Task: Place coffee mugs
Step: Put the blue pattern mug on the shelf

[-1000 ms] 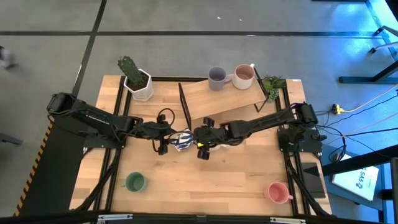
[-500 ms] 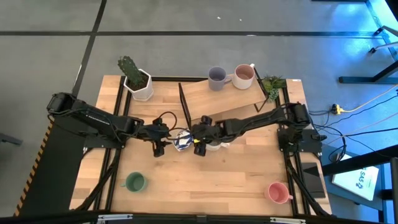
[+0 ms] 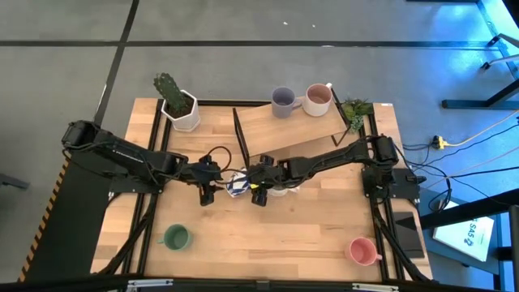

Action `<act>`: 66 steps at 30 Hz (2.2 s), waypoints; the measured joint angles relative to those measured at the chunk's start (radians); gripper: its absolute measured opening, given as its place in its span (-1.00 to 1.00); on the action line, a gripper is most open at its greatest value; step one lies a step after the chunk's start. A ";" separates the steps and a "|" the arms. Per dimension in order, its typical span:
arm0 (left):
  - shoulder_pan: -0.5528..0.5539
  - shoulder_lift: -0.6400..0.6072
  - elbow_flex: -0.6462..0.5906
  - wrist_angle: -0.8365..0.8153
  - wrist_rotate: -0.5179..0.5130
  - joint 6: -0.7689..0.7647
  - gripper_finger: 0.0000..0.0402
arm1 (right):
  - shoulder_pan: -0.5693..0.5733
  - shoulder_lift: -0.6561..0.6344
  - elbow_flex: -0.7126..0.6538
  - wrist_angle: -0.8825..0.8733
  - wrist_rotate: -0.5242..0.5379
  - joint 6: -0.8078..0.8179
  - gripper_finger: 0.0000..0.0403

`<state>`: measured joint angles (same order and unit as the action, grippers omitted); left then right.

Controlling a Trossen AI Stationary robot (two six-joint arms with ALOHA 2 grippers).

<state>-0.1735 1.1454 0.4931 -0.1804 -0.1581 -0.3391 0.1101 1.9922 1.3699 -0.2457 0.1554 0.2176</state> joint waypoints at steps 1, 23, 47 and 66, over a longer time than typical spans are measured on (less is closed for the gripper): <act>0.000 0.000 0.000 0.002 0.000 -0.006 -0.15 | 0.000 0.003 0.000 0.016 -0.001 -0.001 0.13; 0.001 0.136 -0.003 0.108 -0.021 -0.018 -0.15 | 0.001 0.041 0.000 0.071 -0.082 0.018 -0.09; 0.000 0.132 0.004 0.100 0.107 -0.129 -0.15 | 0.047 0.040 0.134 -0.075 -0.270 -0.019 -0.97; 0.001 0.116 0.002 0.174 0.261 -0.183 -0.15 | 0.044 -0.034 0.847 -1.292 0.018 -0.405 -0.97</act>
<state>-0.1730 1.2619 0.4946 -0.0059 0.1029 -0.5224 0.1544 1.9585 2.2165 -1.5377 0.1732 -0.1874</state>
